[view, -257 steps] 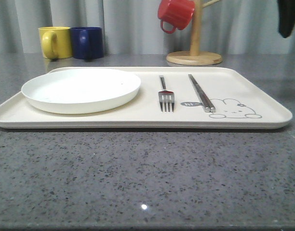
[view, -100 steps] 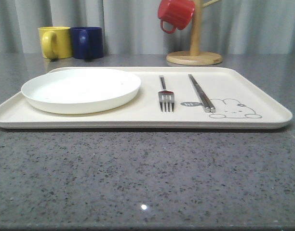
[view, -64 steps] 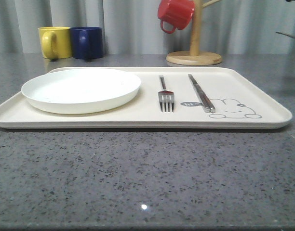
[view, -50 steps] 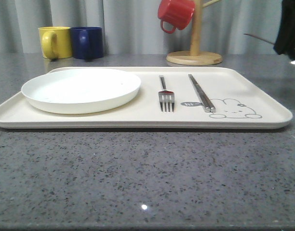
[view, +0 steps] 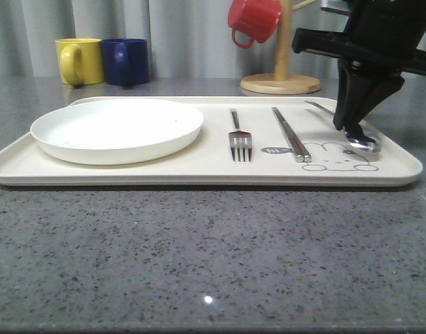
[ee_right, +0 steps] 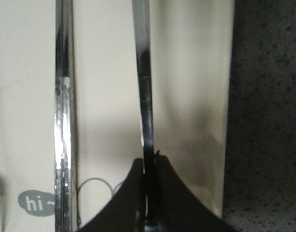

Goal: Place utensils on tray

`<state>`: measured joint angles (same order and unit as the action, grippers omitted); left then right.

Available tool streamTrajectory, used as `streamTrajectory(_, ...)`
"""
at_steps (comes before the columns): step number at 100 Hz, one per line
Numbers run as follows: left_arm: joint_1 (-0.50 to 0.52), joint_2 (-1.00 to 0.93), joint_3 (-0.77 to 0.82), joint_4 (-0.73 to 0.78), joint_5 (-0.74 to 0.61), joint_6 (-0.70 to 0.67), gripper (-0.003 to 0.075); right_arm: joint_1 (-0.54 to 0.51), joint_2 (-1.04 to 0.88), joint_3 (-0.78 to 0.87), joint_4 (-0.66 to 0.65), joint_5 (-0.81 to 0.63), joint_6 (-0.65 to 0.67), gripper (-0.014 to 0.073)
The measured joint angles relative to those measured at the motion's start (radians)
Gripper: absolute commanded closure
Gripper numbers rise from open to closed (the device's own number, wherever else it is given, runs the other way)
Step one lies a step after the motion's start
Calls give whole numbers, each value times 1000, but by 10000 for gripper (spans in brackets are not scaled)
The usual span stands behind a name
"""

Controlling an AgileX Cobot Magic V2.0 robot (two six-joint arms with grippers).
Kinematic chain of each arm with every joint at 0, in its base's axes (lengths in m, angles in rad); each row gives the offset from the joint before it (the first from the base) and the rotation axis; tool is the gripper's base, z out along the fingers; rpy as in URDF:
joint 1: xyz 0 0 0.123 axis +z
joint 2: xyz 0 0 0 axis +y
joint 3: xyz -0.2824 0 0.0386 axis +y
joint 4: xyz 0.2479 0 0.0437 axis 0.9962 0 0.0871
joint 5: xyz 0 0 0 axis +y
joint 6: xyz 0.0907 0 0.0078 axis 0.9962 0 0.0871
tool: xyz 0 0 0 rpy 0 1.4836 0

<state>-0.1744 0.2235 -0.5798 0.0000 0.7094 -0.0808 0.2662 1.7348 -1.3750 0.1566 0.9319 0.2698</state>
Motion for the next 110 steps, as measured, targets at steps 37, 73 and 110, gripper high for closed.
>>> streamTrajectory(37,0,0,0,0,0,0,739,0,1,0,1,-9,6,245)
streamTrajectory(73,0,0,0,6,0,0,739,0,-105,0,-38,-18,6,525)
streamTrajectory(110,0,0,0,0,0,0,739,0,-448,211,-148,-12,6,655)
